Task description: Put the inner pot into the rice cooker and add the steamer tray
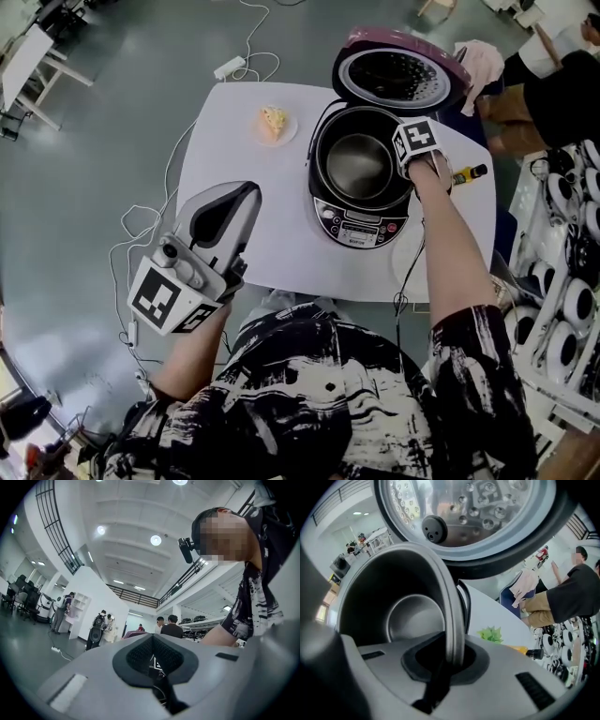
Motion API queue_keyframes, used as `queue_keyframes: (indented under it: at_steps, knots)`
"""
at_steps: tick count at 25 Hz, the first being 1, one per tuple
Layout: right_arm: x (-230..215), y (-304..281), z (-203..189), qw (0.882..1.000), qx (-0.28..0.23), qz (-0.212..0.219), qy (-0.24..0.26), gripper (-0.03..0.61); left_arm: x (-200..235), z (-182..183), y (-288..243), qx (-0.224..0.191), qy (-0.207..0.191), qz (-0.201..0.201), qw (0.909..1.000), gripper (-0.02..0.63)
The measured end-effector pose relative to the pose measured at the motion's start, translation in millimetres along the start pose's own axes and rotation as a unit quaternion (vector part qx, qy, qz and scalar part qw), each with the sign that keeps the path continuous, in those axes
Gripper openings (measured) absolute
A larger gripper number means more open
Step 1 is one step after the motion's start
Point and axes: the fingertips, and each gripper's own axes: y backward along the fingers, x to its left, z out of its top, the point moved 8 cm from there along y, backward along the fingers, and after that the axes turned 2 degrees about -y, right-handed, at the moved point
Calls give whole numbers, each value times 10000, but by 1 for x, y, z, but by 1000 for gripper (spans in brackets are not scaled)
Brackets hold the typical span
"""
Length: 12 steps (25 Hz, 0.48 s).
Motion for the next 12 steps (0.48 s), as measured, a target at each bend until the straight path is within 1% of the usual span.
queue_keyframes:
  at_steps: [2,4,6,8,10,12]
  knots:
    - [4,1,2,9995,90,-122,289,5,1,-1,0,-8,27,-17,10000,5]
    - [9,1,3,9965,211,-325,741,8,2,-2,-1,-14,52,-45,10000,5]
    - [12,3,5,9921,296,-485,1119,21,3,-2,-1,-30,64,-72,9999,5]
    - [14,4,6,9886,322,-566,1357,43,4,-1,0,-51,73,-94,9999,5]
    - [14,6,6,9878,289,-613,1404,46,5,-1,1,-75,86,-108,9999,5]
    - [11,6,5,9913,163,-554,1182,41,7,-1,3,-90,95,-114,9998,5]
